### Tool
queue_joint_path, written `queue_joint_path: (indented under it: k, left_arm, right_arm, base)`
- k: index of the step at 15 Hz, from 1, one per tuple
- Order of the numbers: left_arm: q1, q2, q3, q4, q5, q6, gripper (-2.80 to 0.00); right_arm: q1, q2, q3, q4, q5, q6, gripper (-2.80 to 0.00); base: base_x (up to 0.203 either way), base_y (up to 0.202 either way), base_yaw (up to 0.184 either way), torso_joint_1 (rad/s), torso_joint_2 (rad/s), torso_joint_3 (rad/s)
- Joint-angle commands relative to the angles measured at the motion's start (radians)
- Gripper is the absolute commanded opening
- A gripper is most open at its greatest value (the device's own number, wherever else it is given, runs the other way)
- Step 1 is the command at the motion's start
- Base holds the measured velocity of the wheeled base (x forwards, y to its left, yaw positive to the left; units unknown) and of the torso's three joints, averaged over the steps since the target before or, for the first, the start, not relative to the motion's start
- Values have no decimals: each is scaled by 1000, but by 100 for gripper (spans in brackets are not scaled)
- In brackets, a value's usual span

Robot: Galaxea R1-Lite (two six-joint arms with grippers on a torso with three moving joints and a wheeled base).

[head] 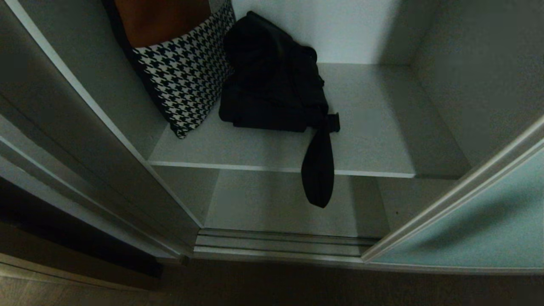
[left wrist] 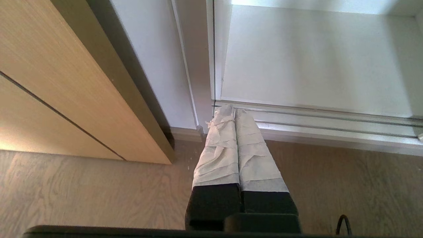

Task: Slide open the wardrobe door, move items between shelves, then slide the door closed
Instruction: Close the door

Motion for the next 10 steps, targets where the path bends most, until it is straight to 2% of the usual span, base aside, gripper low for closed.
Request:
queue_joint_path:
  k: [1, 6, 10]
  left_arm:
    - [0, 5, 2, 1, 4, -3, -280]
    - [0, 4, 2, 1, 13, -5, -280]
    - [0, 5, 2, -1, 11, -8, -280]
  right_arm:
    - [1, 0, 0, 0, 0, 0, -280]
    - [1, 0, 1, 0, 0, 0, -280]
    - [1, 0, 0, 0, 0, 0, -280]
  base:
    - [0, 0, 0, 0, 0, 0]
    - [0, 0, 0, 0, 0, 0]
    - [-164, 0, -1, 0, 1, 4]
